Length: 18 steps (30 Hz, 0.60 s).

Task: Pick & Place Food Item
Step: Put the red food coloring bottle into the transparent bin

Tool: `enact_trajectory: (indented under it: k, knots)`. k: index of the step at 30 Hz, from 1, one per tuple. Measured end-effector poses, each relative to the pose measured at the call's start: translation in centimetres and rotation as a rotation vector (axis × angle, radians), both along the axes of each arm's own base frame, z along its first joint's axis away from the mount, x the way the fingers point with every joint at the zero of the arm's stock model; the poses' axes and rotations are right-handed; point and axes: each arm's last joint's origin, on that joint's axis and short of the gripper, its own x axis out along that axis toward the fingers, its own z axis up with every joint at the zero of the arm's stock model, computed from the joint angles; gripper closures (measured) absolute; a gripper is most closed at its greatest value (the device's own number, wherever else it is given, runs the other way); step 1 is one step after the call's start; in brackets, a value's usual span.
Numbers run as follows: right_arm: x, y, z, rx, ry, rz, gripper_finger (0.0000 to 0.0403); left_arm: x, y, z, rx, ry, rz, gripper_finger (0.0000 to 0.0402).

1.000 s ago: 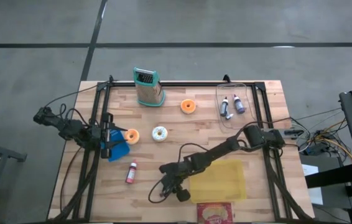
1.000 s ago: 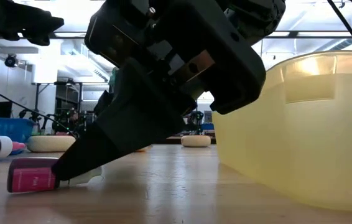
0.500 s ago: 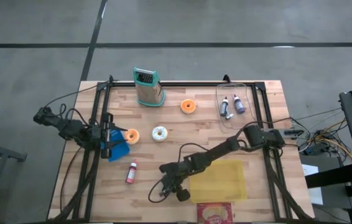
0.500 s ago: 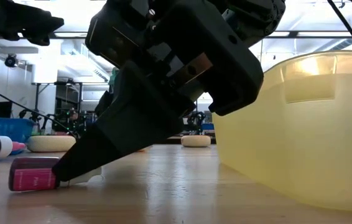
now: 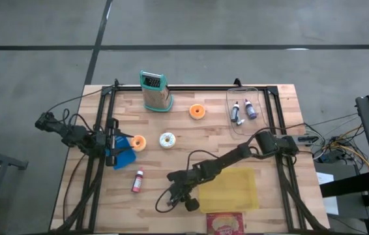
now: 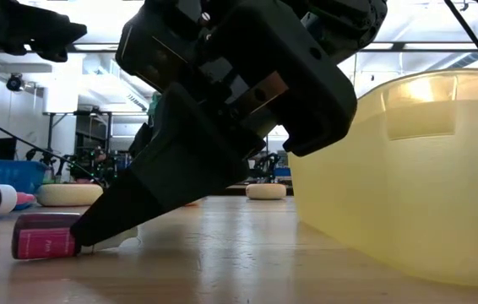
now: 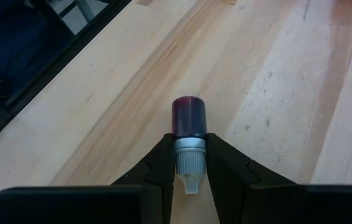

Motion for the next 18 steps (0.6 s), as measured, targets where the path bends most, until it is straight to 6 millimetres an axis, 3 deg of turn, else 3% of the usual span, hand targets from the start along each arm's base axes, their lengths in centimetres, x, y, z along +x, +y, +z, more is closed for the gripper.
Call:
enact_trajectory:
  k: [8,18]
  knots:
    - [0.6,-0.9,1.0,-0.002,0.037,-0.027,0.0331,0.0,0.0,0.0,0.0,0.0,0.0,0.0213]
    - [1.3,-2.2,3.9,-0.057,0.069,-0.017,0.0331,0.0,0.0,0.0,0.0,0.0,0.0,0.0213]
